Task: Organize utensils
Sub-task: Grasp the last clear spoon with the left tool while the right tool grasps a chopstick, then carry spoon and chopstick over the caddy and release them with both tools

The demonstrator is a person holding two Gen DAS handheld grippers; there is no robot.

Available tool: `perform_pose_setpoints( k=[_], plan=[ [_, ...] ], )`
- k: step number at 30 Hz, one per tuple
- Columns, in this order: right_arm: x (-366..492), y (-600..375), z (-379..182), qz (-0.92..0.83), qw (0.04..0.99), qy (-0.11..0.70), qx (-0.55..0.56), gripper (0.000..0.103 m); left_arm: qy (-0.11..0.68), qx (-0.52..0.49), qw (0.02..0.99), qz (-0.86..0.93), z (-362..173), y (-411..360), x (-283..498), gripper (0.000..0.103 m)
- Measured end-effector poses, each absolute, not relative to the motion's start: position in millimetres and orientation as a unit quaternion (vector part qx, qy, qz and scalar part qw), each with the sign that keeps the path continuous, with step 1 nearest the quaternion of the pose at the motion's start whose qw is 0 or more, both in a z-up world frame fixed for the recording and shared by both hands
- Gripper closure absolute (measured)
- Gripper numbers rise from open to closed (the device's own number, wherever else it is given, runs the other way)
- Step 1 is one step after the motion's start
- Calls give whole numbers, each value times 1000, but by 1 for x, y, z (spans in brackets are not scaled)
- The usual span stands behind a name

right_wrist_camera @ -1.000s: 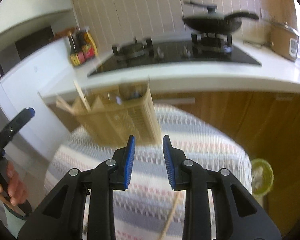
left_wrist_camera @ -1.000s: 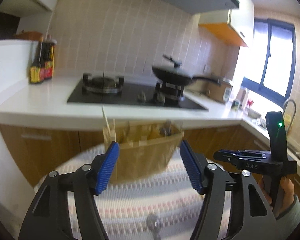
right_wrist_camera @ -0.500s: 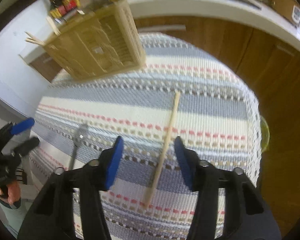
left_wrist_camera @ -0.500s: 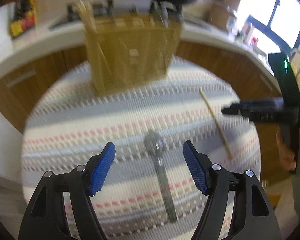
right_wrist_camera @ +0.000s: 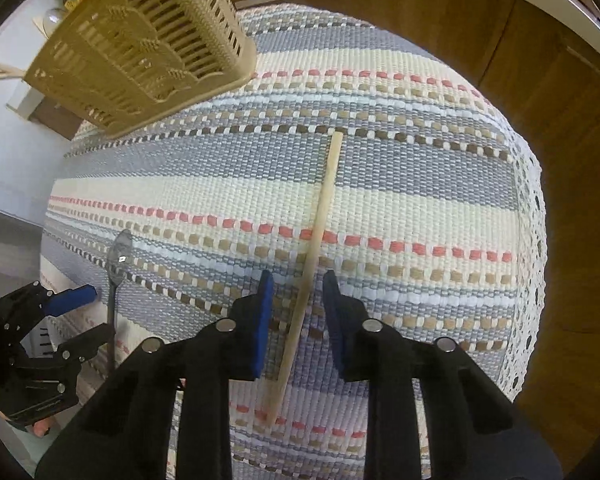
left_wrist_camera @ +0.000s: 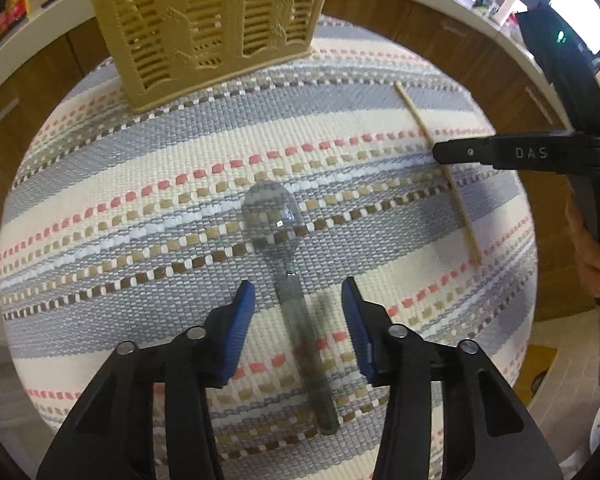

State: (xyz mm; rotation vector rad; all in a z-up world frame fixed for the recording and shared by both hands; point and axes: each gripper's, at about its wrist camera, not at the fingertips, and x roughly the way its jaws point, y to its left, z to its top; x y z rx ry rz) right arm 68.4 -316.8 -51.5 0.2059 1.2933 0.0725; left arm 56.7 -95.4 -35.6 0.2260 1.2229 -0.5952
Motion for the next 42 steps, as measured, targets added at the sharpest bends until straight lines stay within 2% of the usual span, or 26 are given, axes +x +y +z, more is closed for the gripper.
perform_pose_setpoints(
  k=[3,4,8,12,15,22,25,27,31,35,42],
  plan=[
    [72,-303,-53,14,798,600,53,84,563,129,775,-258,-42,-105,58,64],
    [74,-298,-54,9,799,600,46,89,558,145,778,-249,-43,-110,57,65],
    [78,-290,-55,3,795,606,31,96,555,169,776,-247,-44,-124,57,68],
    [80,-285,-55,7,794,608,18,97,562,167,771,-248,-44,-128,62,71],
    [80,-285,-55,18,794,608,19,98,563,175,771,-240,-44,-130,65,81],
    [79,-274,-54,33,799,600,11,99,577,129,766,-252,-40,-118,79,81],
    [77,-271,-49,42,804,593,17,99,571,142,772,-241,-39,-122,80,82],
    [73,-270,-43,48,808,587,18,99,557,165,782,-225,-38,-127,77,93],
    [62,-270,-23,76,825,560,26,99,535,164,798,-223,-36,-131,70,93],
    [51,-266,9,101,851,515,29,99,489,122,829,-243,-3,-118,58,93],
    [48,-263,88,148,903,402,35,99,351,29,894,-279,99,-80,51,93]
  ],
)
